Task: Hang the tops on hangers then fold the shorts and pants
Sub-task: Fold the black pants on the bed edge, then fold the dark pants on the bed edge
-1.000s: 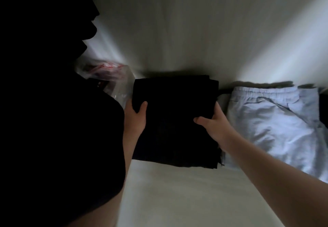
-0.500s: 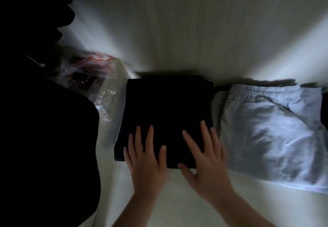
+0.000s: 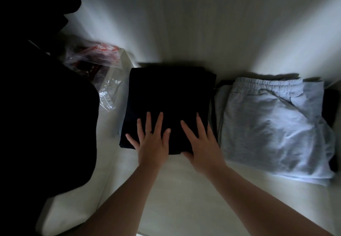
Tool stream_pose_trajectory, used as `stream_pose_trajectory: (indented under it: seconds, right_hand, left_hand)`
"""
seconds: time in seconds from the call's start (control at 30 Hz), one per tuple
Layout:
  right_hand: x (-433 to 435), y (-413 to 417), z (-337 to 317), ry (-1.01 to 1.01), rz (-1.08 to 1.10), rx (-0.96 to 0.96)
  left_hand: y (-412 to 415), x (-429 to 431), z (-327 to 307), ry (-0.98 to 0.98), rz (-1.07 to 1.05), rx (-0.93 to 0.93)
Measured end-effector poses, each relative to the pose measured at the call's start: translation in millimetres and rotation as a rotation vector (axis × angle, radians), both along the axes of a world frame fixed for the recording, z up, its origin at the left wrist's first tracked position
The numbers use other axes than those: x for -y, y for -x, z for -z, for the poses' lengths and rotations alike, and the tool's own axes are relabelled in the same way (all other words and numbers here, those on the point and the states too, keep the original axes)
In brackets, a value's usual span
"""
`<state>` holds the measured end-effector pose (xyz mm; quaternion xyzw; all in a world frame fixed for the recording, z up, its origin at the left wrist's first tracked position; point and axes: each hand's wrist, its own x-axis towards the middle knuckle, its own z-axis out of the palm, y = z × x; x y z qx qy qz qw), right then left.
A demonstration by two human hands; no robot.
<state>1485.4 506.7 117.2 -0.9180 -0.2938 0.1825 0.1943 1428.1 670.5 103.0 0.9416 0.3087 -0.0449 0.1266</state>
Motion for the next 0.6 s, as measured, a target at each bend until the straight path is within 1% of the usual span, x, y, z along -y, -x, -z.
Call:
stream_pose_trajectory:
  seconds: [0.1, 0.23, 0.4, 0.5, 0.6]
  right_hand:
    - [10.1, 15.4, -8.7, 0.003, 0.026, 0.014]
    - [36.7, 62.9, -24.2, -0.018, 0.077, -0.053]
    - [88.8, 129.1, -36.7, 0.156, 0.121, -0.150]
    - [118.2, 165.3, -48.1, 0.208, 0.156, -0.187]
    - [143.8, 197.1, -61.0, 0.243, 0.194, -0.215]
  left_hand:
    - [14.0, 8.8, -6.8, 0.014, -0.006, -0.035]
    - [54.9, 48.5, -17.3, 0.117, 0.010, -0.051]
    - [121.4, 108.0, -25.4, 0.279, -0.023, -0.175]
    - [164.2, 138.8, -37.0, 0.347, -0.019, -0.190]
    - [203.4, 161.9, -50.5, 0.370, -0.046, -0.193]
